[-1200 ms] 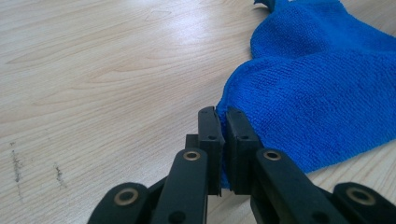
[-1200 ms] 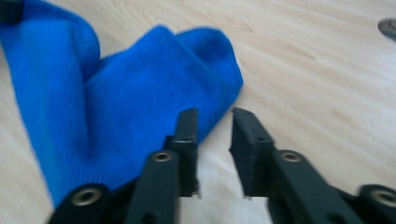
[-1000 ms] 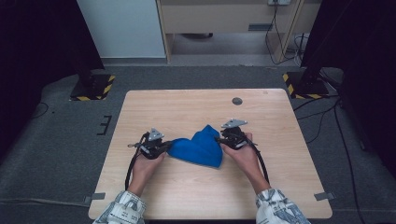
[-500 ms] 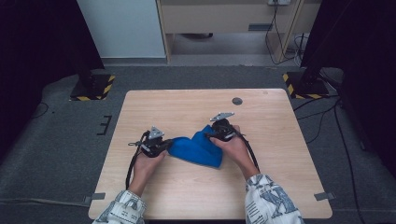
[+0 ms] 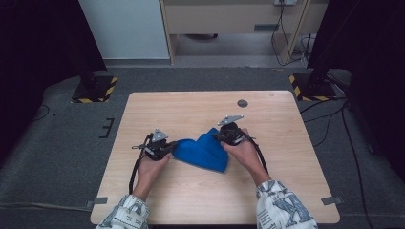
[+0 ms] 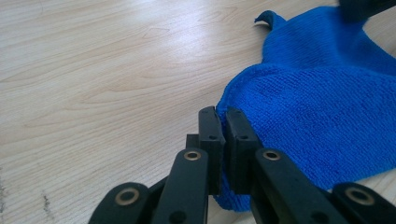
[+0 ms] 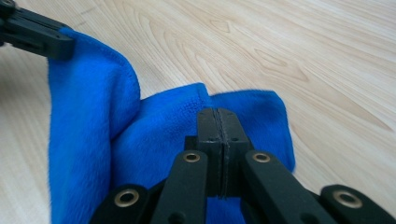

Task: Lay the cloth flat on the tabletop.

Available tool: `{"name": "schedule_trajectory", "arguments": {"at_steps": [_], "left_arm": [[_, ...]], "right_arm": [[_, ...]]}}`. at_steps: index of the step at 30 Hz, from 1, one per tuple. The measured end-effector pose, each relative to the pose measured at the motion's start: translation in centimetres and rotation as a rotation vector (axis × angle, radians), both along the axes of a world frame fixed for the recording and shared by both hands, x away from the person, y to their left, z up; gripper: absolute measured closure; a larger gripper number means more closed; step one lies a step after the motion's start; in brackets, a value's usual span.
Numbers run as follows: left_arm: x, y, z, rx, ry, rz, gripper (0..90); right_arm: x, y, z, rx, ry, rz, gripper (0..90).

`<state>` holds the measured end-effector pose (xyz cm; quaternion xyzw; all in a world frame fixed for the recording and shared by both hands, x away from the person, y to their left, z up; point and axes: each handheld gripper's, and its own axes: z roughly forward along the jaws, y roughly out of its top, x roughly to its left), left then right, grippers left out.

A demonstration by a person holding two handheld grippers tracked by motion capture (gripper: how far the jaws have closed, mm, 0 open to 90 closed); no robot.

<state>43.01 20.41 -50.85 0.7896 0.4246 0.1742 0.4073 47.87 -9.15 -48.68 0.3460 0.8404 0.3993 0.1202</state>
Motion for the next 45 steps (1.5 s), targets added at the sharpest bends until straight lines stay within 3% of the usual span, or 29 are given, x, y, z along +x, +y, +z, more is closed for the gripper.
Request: {"name": "schedule_trajectory", "arguments": {"at_steps": [11,20,23,31,34,37,45], "left_arm": [[-0.1,-1.2,-0.3,0.033,0.008,-0.025,86.4],[0.2,-0.9,-0.6,0.04,0.021,-0.017,85.9],[0.2,-1.2,-0.6,0.044,0.022,-0.026,85.9],[0.1,-1.3,-0.5,0.044,0.014,-0.029,85.9],[0.1,-1.4,-0.5,0.042,0.012,-0.029,85.9],[0.0,-1.4,-0.4,0.042,0.009,-0.03,86.0],[0.1,-1.4,-0.4,0.039,0.01,-0.034,86.0]], "right_arm": [[-4.3,-4.5,-0.7,-0.021,0.004,-0.054,89.7],[-5.4,-6.0,-1.5,-0.034,0.025,-0.073,89.6],[-5.6,-6.1,-1.6,-0.029,0.032,-0.055,86.8],[-3.9,-5.4,-0.6,-0.011,0.037,-0.09,47.7],[-2.9,-4.8,-0.2,-0.004,0.041,-0.107,41.0],[-1.9,-3.9,0.1,-0.005,0.046,-0.108,39.1],[0.4,-1.6,-0.8,-0.075,0.076,-0.111,50.5]]}}
